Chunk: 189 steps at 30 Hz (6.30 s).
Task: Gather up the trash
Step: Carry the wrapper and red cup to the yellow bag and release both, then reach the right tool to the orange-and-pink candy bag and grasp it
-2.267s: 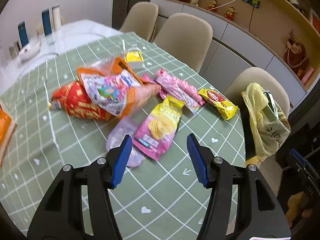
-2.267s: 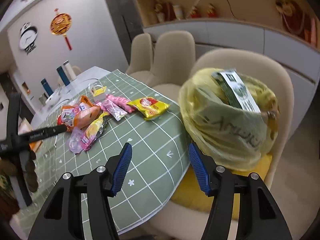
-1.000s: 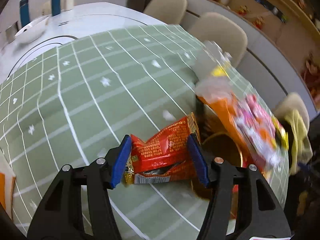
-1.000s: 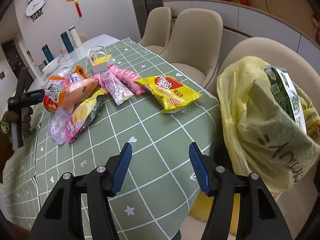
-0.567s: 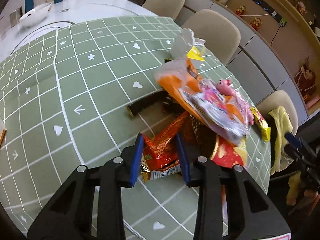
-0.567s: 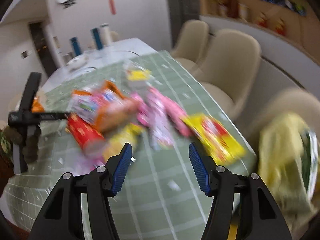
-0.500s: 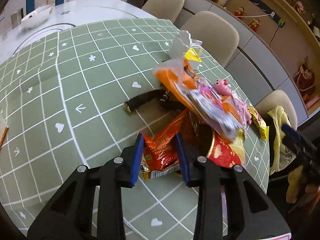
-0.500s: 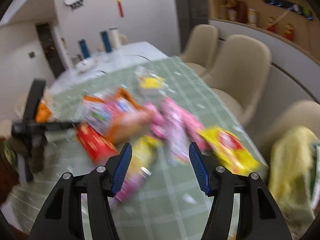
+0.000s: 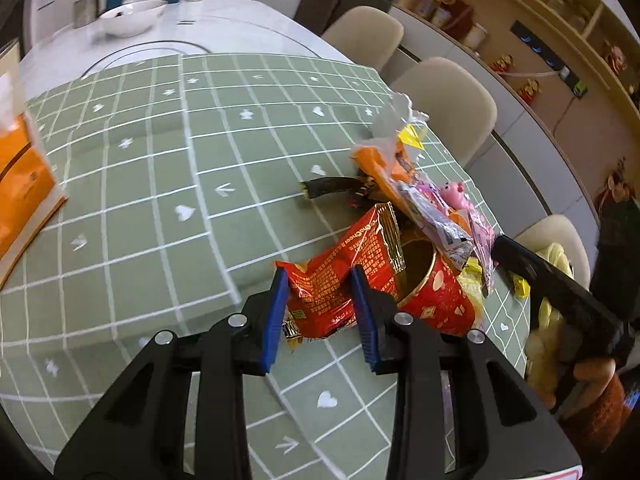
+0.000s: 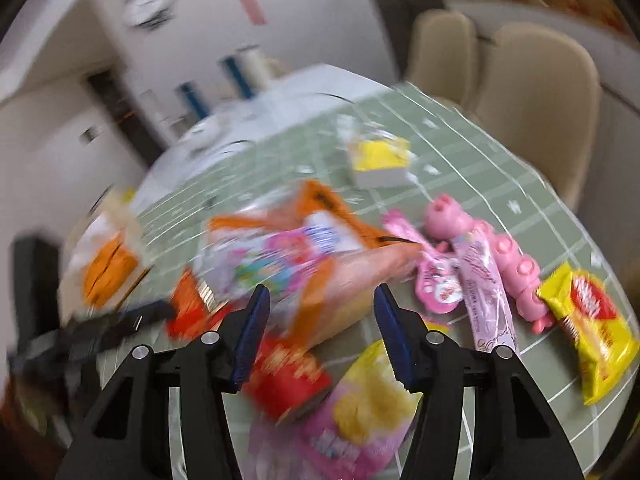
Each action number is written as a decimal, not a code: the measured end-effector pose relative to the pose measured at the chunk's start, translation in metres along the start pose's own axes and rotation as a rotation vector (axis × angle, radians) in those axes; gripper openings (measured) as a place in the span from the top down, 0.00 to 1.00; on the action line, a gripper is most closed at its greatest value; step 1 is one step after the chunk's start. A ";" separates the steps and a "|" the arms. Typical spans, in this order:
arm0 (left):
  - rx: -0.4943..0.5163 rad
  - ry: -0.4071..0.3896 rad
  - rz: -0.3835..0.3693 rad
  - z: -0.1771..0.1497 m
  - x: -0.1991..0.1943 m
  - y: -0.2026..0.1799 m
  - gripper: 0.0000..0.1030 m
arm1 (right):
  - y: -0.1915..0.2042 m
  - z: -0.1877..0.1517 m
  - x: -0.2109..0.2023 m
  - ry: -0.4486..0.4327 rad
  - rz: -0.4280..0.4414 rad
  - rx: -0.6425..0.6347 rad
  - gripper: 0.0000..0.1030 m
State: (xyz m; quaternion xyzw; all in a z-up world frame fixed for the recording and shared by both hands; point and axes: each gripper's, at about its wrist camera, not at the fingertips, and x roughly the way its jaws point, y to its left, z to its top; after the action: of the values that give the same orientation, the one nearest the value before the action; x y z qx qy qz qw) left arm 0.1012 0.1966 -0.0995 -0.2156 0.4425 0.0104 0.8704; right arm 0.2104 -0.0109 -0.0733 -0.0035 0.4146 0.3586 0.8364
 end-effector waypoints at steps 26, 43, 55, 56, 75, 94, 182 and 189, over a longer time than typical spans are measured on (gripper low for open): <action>0.168 -0.134 -0.073 -0.002 -0.088 -0.122 0.70 | -0.014 -0.060 -0.162 -0.108 -0.112 -0.028 0.52; 0.471 -0.069 -0.335 0.001 -0.035 -0.335 0.70 | -0.124 -0.146 -0.324 -0.263 -0.581 0.273 0.52; 0.692 0.164 -0.394 -0.034 0.072 -0.455 0.70 | -0.182 -0.182 -0.380 -0.307 -0.744 0.482 0.52; 0.723 0.197 -0.389 -0.040 0.085 -0.471 0.70 | -0.185 -0.184 -0.383 -0.307 -0.756 0.490 0.52; 0.606 0.355 -0.470 -0.037 0.150 -0.496 0.42 | -0.220 -0.163 -0.357 -0.217 -0.732 0.472 0.52; 0.410 0.232 -0.297 -0.030 0.101 -0.347 0.42 | -0.292 -0.105 -0.219 0.084 -0.485 0.429 0.52; -0.074 -0.019 0.090 -0.064 -0.028 0.004 0.38 | 0.024 -0.003 0.057 0.159 0.010 -0.235 0.85; 0.031 -0.001 0.054 -0.051 -0.008 -0.026 0.38 | -0.004 -0.007 -0.045 -0.022 0.011 -0.110 0.86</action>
State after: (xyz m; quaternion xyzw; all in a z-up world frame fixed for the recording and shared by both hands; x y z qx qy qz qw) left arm 0.0626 0.1547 -0.1096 -0.1902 0.4477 0.0271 0.8733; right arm 0.1901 -0.0432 -0.0474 -0.0433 0.3852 0.3855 0.8373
